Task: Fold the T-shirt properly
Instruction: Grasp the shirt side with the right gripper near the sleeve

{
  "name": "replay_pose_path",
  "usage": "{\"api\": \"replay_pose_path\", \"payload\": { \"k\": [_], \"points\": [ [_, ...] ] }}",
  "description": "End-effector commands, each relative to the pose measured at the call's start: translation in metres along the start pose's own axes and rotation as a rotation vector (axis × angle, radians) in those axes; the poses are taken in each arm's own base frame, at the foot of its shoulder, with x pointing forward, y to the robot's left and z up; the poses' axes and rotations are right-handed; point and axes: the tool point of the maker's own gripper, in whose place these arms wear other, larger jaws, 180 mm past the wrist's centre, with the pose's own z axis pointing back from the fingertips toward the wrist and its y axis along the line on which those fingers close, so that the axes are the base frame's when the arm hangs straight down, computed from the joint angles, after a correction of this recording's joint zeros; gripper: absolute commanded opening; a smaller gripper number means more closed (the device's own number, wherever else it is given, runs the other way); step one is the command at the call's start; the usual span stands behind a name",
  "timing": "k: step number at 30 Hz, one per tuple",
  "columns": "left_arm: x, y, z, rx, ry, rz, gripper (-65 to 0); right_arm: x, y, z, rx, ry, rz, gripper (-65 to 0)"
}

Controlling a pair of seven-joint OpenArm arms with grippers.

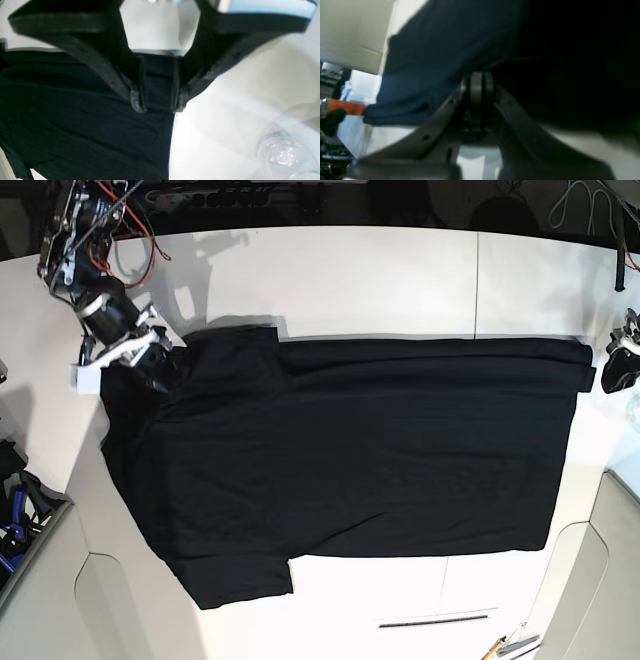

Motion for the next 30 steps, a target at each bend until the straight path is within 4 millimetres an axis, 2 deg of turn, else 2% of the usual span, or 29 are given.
{"api": "replay_pose_path", "payload": {
  "k": [1, 9, 12, 15, 16, 18, 19, 20, 27, 30],
  "points": [
    [0.02, 0.0, 0.004, -0.006, -0.046, -0.024, -44.7, 0.021, 0.017, -0.007, 0.054, -0.058, 0.031, -65.0],
    [0.02, 0.0, 0.004, -0.006, -0.046, -0.024, -44.7, 0.058, 0.076, -0.061, 0.127, -0.092, 0.322, -65.0],
    [0.02, 0.0, 0.004, -0.006, -0.046, -0.025, -44.7, 0.073, 0.087, -0.072, 0.111, -0.121, 0.431, -65.0],
    [0.019, 0.0, 0.004, -0.006, -0.046, -0.024, -44.7, 0.092, 0.09, -0.078, 0.09, -0.163, 0.468, -65.0],
    [0.019, 0.0, 0.004, -0.006, -0.046, -0.024, -44.7, 0.095, 0.089, -0.08, 0.083, -0.164, 0.48, -60.6],
    [0.019, 0.0, 0.004, -0.006, -0.046, -0.024, -44.7, 0.097, 0.088, -0.082, 0.072, -0.161, 0.495, -38.8],
    [0.02, 0.0, 0.004, -0.006, -0.046, -0.025, -44.7, 0.097, 0.088, -0.082, 0.073, -0.161, 0.496, -30.2],
    [0.019, 0.0, 0.004, -0.007, -0.046, -0.024, -44.7, 0.096, 0.088, -0.082, 0.073, -0.16, 0.496, -25.2],
    [0.021, -0.002, 0.004, -0.014, -0.051, -0.02, -44.7, 0.095, 0.083, -0.08, 0.061, -0.146, 0.501, -24.1],
    [0.02, -0.011, 0.004, -0.066, -0.048, -0.02, -44.7, 0.094, 0.073, -0.076, 0.027, -0.1, 0.507, -24.6]
  ]
}}
